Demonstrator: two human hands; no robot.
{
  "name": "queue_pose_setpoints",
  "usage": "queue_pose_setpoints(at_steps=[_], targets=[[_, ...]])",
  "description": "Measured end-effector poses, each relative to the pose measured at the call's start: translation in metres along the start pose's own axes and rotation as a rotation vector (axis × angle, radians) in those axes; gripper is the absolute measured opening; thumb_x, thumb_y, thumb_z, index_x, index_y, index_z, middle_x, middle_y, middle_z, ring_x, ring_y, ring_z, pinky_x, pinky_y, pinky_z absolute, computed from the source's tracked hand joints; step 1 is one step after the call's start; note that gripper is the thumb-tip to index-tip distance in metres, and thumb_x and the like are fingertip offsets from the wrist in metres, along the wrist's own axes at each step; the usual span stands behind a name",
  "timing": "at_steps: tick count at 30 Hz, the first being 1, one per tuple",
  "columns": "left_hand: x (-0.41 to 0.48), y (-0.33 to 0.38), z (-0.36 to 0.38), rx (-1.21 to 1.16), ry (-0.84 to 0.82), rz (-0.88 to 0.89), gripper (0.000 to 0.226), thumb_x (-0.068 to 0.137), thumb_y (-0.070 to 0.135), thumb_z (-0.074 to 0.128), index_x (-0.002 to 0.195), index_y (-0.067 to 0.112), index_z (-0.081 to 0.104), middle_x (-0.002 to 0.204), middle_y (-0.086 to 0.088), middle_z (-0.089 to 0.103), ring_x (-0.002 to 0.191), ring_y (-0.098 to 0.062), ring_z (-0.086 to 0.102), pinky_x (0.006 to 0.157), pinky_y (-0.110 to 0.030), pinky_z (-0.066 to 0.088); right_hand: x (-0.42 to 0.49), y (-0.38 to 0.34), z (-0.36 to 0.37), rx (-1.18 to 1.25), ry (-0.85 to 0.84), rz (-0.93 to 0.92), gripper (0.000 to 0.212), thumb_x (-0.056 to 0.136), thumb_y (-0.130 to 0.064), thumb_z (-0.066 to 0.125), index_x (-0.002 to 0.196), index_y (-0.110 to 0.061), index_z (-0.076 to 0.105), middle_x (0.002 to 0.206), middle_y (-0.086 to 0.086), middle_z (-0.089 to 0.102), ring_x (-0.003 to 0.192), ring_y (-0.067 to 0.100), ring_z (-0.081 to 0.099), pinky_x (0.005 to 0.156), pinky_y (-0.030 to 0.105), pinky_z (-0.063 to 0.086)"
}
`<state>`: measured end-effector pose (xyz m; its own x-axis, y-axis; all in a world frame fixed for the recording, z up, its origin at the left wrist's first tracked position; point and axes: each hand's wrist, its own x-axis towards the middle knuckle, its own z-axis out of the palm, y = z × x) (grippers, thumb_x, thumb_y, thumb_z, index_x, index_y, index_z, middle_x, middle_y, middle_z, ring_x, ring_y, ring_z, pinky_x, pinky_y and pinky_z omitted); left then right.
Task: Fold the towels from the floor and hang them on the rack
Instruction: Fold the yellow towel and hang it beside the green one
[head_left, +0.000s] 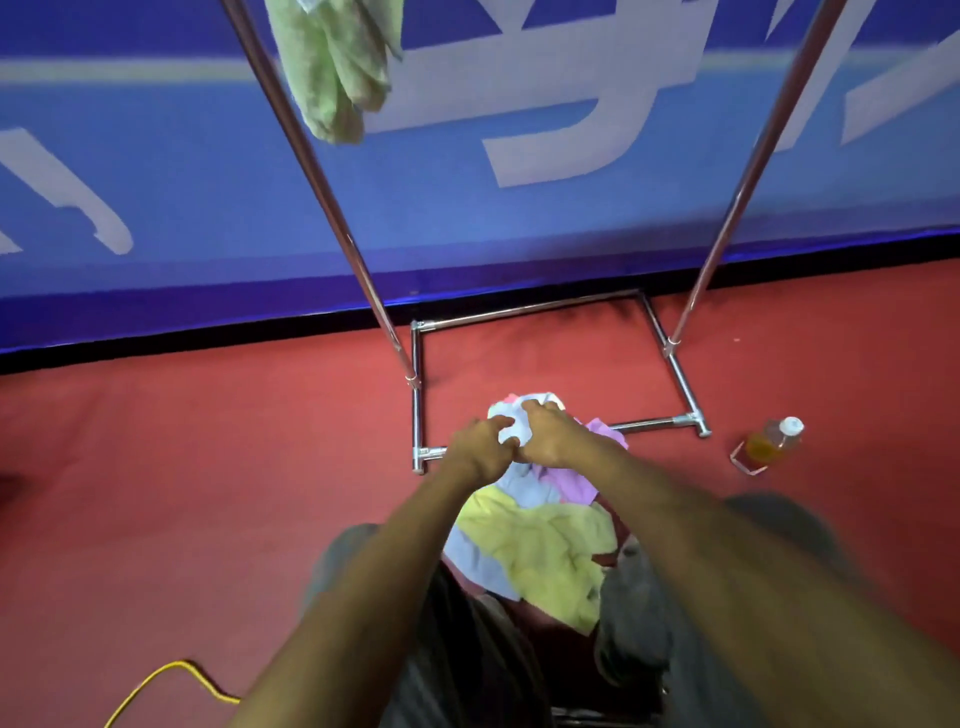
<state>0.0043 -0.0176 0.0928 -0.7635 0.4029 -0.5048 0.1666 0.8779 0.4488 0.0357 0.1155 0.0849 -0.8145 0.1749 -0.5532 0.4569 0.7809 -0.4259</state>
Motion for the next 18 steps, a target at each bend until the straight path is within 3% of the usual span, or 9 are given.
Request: queue_pose_setpoints(at_steps=[3,7,10,13,15,18], targets=[[0.007,-0.022,0.036,0.16,-0.133,-0.012,0.048,0.101,0.033,0.05,0.148,0.023,0.046,0.15,-0.013,0.049,0.138,-0.033,0.044,0.114,-0.042,0.034,0.016,0.021,0.036,-0.073,-0.102,-0.001,0.086,0.061,-0.065,0.063,0.127,-0.012,0.052,0.13,0.013,0.055,0.116,0.035,0.061,0.091,0.041,0.052],[0.021,-0.051,0.074,0.316,-0.283,-0.026,0.054,0.102,0.037,0.047,0.154,0.033,0.035,0.151,-0.015,0.041,0.139,-0.037,0.038,0.117,-0.044,0.029,0.035,0.05,0.082,-0.146,-0.266,0.056,0.065,0.083,-0.037,0.069,0.143,-0.027,0.048,0.146,0.002,0.05,0.123,0.025,0.057,0.097,0.036,0.051],[0.036,-0.066,0.091,0.343,-0.334,-0.043,0.054,0.1,0.031,0.045,0.152,0.039,0.035,0.155,-0.007,0.04,0.144,-0.032,0.033,0.118,-0.044,0.028,0.044,0.062,0.118,-0.167,-0.348,0.082,0.063,0.086,-0.029,0.064,0.146,-0.038,0.047,0.151,-0.002,0.045,0.127,0.023,0.054,0.1,0.035,0.049],[0.046,-0.077,0.11,0.37,-0.382,-0.081,0.055,0.1,0.028,0.043,0.153,0.04,0.033,0.151,-0.011,0.04,0.141,-0.033,0.035,0.115,-0.046,0.033,0.045,0.069,0.153,-0.208,-0.411,0.113,0.056,0.091,-0.026,0.057,0.144,-0.042,0.049,0.154,-0.001,0.038,0.135,0.026,0.047,0.109,0.04,0.043],[0.046,-0.081,0.124,0.41,-0.415,-0.086,0.055,0.101,0.03,0.041,0.154,0.04,0.031,0.149,-0.012,0.04,0.138,-0.035,0.037,0.112,-0.047,0.036,0.046,0.076,0.172,-0.235,-0.442,0.128,0.054,0.094,-0.026,0.054,0.147,-0.039,0.047,0.158,0.003,0.029,0.14,0.03,0.04,0.112,0.043,0.039],[0.042,-0.081,0.141,0.449,-0.453,-0.078,0.052,0.104,0.038,0.037,0.155,0.039,0.03,0.15,-0.013,0.038,0.139,-0.036,0.034,0.11,-0.049,0.037,0.051,0.083,0.195,-0.256,-0.475,0.13,0.057,0.096,-0.025,0.047,0.151,-0.038,0.041,0.169,0.004,-0.004,0.148,0.033,0.026,0.117,0.047,0.031]])
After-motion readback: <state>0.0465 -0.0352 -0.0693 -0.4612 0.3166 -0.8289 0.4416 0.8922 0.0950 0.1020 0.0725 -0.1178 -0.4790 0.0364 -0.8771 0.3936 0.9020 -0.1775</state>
